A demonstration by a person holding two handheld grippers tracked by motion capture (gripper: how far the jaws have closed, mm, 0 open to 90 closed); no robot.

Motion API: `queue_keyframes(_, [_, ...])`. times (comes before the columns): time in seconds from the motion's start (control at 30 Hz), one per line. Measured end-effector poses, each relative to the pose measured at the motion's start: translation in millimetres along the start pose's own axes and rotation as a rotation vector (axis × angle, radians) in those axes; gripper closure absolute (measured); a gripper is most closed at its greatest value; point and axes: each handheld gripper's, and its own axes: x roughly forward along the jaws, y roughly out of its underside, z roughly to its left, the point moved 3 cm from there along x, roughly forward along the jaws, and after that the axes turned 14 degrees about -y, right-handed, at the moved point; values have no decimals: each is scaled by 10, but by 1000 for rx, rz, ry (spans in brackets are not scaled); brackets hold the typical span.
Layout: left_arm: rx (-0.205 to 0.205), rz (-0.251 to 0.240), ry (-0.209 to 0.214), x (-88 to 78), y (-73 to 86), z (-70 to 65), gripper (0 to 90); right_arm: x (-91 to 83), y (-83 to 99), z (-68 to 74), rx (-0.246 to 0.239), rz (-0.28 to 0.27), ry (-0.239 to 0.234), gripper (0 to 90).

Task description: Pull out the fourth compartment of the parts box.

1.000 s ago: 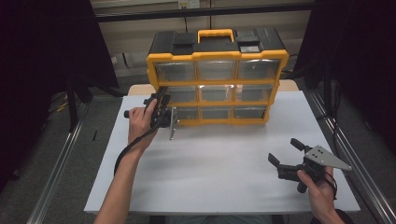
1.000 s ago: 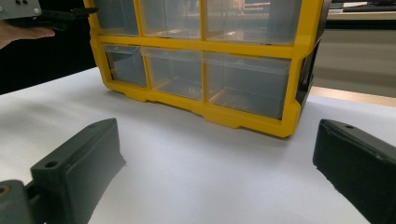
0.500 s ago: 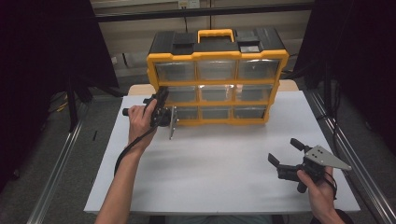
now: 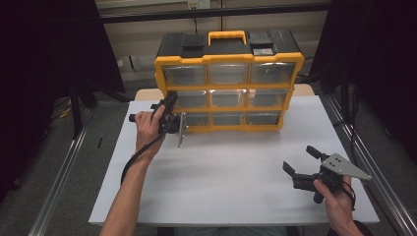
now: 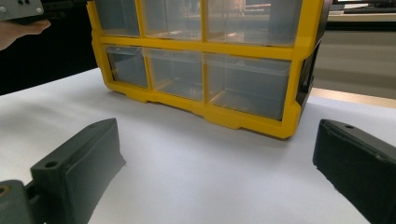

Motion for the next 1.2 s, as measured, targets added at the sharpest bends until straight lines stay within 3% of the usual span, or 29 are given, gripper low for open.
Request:
queue_keyframes(0.27, [6, -16, -10, -9, -5, 12, 795, -12, -1, 5, 0, 3, 5, 10])
queue_keyframes(0.3, [-8, -28, -20, -3, -2, 6, 795, -12, 0, 5, 3, 3, 5, 9])
queue_keyframes(0.4, [8, -13, -12, -21, -7, 19, 794, -14, 1, 2, 1, 4, 4, 10])
queue_keyframes(0.47, [-6, -21, -13, -26, -9, 11, 795, -16, 0, -5, -4, 2, 6, 9])
queue_keyframes(0.5, [19, -20, -10, -37, -7, 26, 795, -21, 0, -4, -1, 1, 10, 10])
queue_keyframes(0.57, [-8, -36, -22, -35, -6, 9, 795, -23, 0, -2, -3, -1, 11, 10])
queue_keyframes(0.6, [-1, -39, -25, -38, -8, 14, 796, -24, 0, -1, -2, -2, 11, 9])
queue_keyframes(0.63, [14, -21, -15, -57, -10, 26, 797, -24, -1, -1, -2, -2, 11, 9])
queue_keyframes(0.83, [-5, -19, -12, -76, -8, 23, 796, -20, 0, -2, -3, 0, 12, 10])
queue_keyframes(0.87, [-8, -41, -24, -62, -11, 21, 796, -21, 1, -1, 0, 0, 13, 9])
queue_keyframes(0.9, [4, -13, -5, -83, -13, 33, 795, -19, 1, -4, -2, -1, 13, 9])
queue_keyframes(1.2, [10, -15, -10, -125, -22, 46, 796, -26, -2, -3, -4, -2, 13, 7])
